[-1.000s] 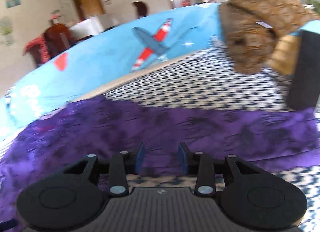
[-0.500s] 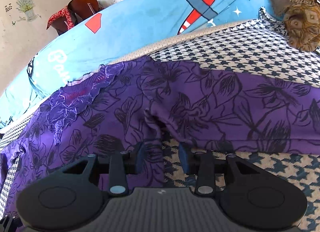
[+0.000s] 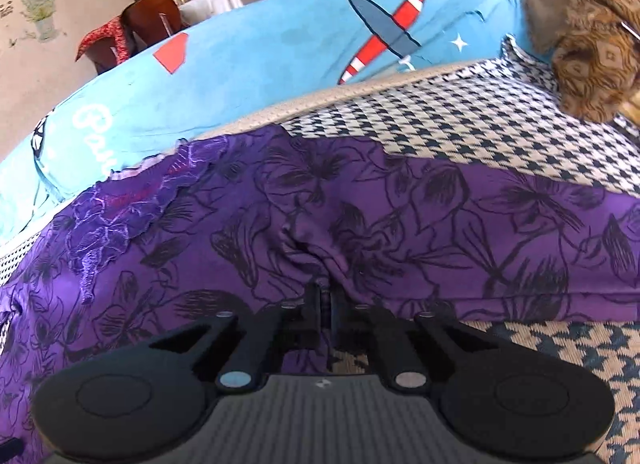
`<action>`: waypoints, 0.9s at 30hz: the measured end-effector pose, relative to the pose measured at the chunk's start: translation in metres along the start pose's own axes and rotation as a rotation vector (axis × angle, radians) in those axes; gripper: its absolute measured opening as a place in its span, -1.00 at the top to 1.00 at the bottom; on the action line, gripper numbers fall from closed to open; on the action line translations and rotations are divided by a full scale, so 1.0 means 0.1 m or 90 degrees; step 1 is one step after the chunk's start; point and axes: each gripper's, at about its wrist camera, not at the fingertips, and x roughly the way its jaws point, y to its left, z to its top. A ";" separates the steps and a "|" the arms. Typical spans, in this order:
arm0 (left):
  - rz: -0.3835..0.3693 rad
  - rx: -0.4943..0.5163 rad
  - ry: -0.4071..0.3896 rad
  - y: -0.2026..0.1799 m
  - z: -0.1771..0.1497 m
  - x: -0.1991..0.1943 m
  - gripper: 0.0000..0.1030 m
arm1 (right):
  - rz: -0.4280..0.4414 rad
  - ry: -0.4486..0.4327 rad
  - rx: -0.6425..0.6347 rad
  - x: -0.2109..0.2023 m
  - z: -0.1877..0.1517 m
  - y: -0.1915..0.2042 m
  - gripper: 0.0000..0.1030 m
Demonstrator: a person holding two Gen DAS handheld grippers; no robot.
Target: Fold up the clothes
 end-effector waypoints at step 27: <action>0.008 -0.016 0.008 0.15 -0.17 -0.16 -1.00 | 0.073 0.017 0.073 -0.99 -1.08 -0.26 0.31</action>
